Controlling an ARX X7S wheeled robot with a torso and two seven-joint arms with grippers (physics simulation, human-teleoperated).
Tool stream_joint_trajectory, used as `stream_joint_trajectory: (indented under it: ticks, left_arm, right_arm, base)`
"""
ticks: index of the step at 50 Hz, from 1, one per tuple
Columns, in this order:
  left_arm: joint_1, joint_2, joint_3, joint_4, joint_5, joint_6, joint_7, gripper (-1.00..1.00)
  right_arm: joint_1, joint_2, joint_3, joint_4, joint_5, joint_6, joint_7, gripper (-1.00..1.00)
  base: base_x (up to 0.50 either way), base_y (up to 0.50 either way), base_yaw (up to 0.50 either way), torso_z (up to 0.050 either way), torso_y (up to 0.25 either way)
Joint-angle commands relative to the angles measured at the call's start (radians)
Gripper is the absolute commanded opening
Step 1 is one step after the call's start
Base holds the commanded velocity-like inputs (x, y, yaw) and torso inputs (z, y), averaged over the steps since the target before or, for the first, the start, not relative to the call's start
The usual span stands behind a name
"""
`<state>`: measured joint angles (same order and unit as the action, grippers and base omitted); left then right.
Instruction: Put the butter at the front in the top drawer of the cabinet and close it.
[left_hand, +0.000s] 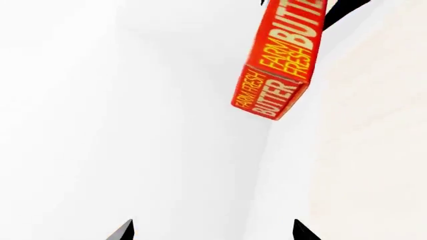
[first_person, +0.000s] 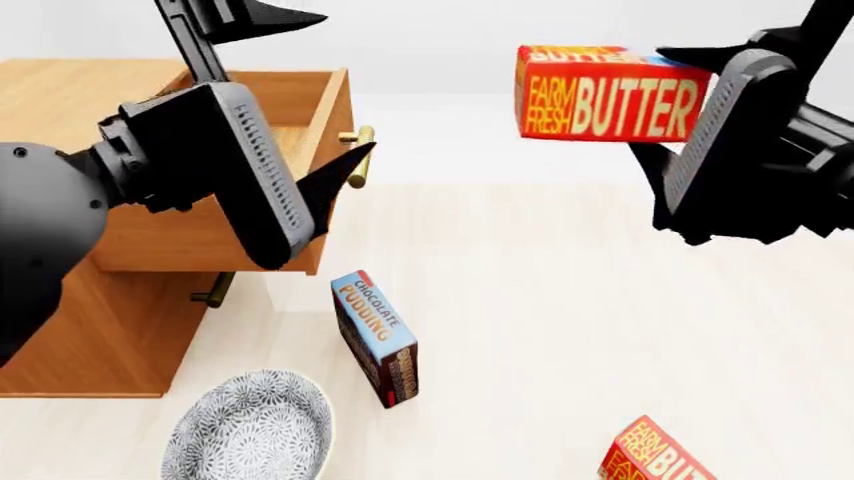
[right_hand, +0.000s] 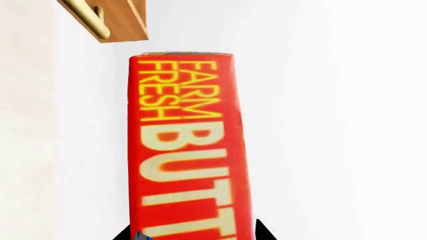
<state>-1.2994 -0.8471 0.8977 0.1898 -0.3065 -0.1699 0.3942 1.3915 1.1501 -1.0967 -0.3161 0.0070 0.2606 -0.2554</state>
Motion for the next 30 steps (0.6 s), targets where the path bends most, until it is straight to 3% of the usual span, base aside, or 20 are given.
stream_joint_trajectory:
  ticks: [1, 30]
  left_arm:
    - [0.041, -0.008, 0.011, -0.044, 0.051, 0.216, 0.031, 1.0]
    - [0.054, 0.037, 0.044, -0.103, 0.159, 0.39, 0.052, 1.0]
  right_arm:
    - [0.005, 0.038, 0.018, -0.004, -0.075, -0.196, 0.056, -1.0]
    - [-0.018, 0.065, 0.031, -0.101, -0.056, -0.211, 0.086, -1.0]
  base:
    - [0.0, 0.0, 0.0, 0.0, 0.01]
    - [0.0, 0.0, 0.0, 0.001, 0.001]
